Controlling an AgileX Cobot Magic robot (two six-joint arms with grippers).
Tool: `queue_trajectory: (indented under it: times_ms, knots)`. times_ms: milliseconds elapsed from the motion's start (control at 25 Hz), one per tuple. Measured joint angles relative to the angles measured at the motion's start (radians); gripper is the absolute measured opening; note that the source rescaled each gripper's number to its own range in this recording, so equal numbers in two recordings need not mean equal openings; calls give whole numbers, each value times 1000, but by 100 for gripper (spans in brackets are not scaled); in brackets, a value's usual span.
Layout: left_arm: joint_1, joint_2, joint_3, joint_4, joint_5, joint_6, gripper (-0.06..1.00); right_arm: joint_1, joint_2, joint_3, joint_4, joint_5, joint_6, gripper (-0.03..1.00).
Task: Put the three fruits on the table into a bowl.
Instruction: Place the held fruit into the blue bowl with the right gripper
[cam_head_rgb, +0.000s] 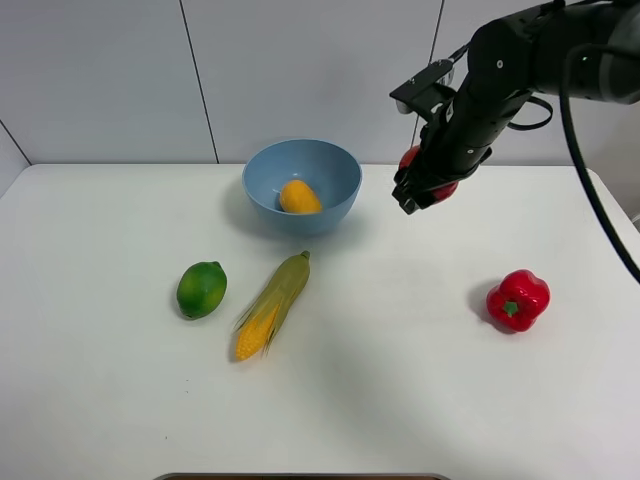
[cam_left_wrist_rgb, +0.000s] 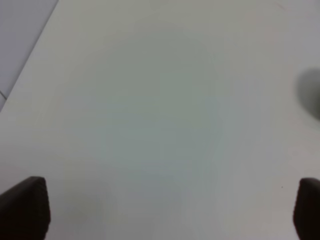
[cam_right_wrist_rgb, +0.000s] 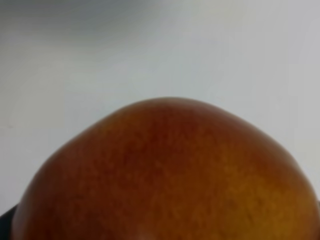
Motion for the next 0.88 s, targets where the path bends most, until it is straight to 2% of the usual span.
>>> queue_trajectory:
  times_ms: [160, 560, 880]
  knots:
    - [0, 0, 0, 0, 0, 0, 100, 40, -33, 0, 1, -56, 4, 33]
    - [0, 0, 0, 0, 0, 0, 100, 104, -38, -3, 6, -305, 72, 33]
    - [0, 0, 0, 0, 0, 0, 100, 105, 39, -112, 5, -338, 92, 33]
